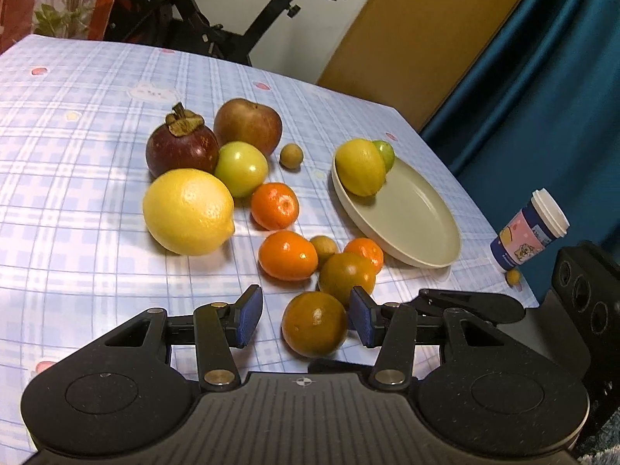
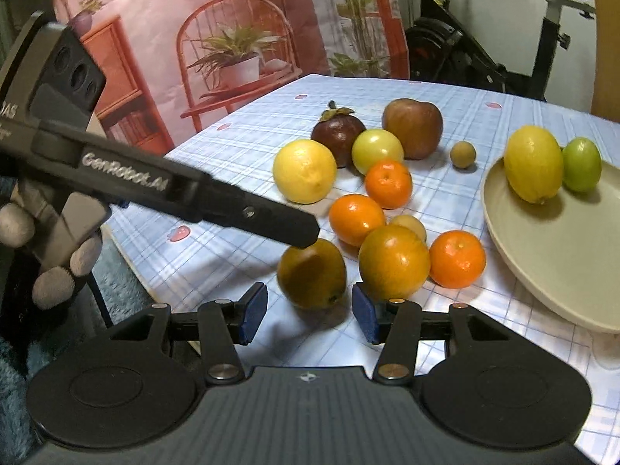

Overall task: Organize fruits
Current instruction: 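Move the left gripper to a brownish orange in the fruit cluster, then close the left gripper around the brownish orange, then carry the brownish orange onto the cream plate and open the left gripper, then move the left gripper back to a second brownish orange, then close the left gripper around the second brownish orange, then carry the second brownish orange onto the plate and open the left gripper, then move the left gripper to a bright orange tangerine in the cluster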

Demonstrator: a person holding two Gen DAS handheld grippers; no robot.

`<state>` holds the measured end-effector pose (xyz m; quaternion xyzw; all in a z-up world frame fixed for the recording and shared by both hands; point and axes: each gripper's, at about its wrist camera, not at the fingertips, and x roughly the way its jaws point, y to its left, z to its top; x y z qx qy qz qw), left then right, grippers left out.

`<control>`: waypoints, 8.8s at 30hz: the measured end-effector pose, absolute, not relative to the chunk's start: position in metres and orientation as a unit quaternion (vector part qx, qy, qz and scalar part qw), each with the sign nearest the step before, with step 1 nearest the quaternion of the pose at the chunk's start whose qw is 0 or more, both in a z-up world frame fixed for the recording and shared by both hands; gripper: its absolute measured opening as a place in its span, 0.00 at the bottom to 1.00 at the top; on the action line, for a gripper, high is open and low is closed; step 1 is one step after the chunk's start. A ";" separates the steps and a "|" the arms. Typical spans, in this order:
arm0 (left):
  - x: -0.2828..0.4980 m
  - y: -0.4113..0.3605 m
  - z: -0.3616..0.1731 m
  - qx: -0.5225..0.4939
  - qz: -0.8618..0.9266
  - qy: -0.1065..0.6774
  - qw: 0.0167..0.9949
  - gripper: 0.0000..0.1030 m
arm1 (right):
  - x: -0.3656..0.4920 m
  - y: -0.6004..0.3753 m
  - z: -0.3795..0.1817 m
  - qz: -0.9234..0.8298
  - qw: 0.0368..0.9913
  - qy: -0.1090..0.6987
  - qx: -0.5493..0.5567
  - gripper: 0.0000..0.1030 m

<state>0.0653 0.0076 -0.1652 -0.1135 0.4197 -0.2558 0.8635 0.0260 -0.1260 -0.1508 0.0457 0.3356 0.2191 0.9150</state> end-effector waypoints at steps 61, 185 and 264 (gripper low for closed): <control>0.129 -0.132 -0.132 0.032 -0.335 0.390 0.857 0.45 | 0.023 -0.203 -0.136 0.080 0.977 0.173 0.093 0.43; 0.078 -0.070 -0.146 -0.023 -0.297 0.378 0.877 0.44 | 0.008 -0.159 -0.147 0.149 0.964 0.219 0.028 0.44; 0.077 -0.013 -0.137 -0.064 -0.213 0.354 0.908 0.44 | 0.011 -0.175 -0.144 0.091 0.977 0.192 0.034 0.48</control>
